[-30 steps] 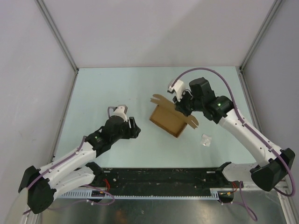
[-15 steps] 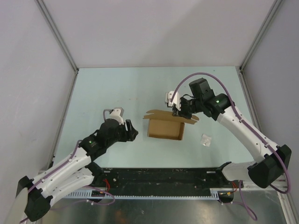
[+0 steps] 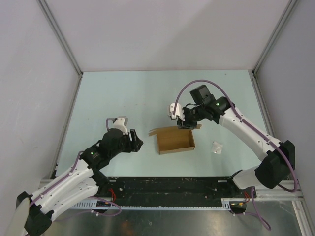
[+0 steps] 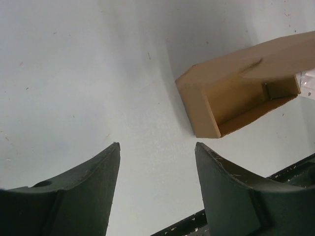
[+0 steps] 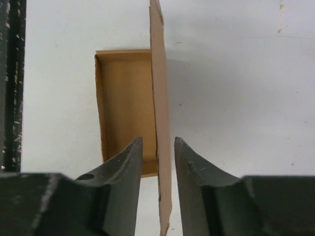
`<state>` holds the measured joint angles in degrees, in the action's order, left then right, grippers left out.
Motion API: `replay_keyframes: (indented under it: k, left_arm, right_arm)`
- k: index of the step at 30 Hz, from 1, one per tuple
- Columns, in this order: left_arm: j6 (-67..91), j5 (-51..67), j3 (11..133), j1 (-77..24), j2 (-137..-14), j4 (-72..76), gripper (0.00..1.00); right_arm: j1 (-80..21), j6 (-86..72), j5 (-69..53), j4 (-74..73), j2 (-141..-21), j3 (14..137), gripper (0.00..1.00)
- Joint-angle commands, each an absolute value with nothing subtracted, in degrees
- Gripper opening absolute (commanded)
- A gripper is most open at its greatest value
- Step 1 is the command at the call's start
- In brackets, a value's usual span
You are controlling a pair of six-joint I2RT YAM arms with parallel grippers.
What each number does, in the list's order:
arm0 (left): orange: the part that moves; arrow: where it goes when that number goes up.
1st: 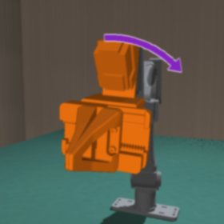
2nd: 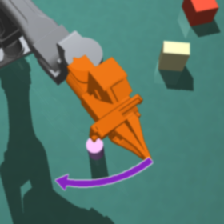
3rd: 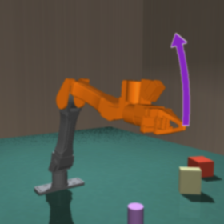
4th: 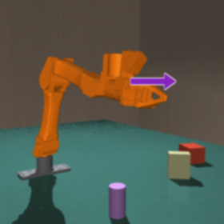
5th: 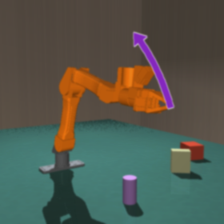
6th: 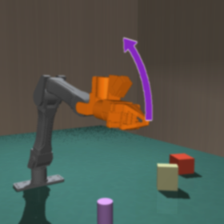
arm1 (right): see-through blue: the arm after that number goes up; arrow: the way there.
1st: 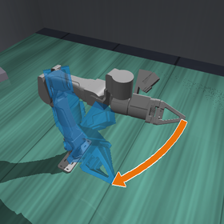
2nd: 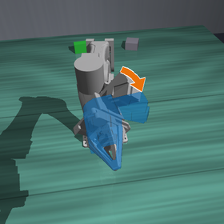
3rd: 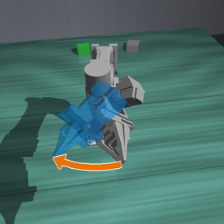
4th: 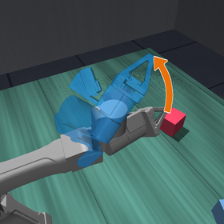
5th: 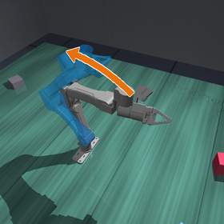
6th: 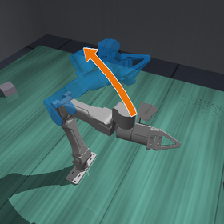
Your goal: Fold the paper box
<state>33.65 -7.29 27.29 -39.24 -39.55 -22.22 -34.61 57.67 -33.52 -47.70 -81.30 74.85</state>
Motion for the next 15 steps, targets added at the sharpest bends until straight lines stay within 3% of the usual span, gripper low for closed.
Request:
replay_keyframes:
  k: [1, 5, 15]
  left_arm:
    - [34.80, -7.91, 27.25, -38.85, -38.76, -22.59, 0.68]
    - [34.80, -7.91, 27.25, -38.93, -38.58, -22.76, 0.68]
    - [34.98, -8.44, 26.54, -38.85, -38.67, -22.94, 0.69]
  right_arm:
    - [-35.24, 58.63, -34.45, -45.97, -81.91, 75.15, 0.41]
    - [-35.07, 57.22, -34.54, -43.95, -81.83, 75.06, 0.53]
    - [-27.78, 37.38, -44.48, -28.25, -72.95, 75.06, 0.69]
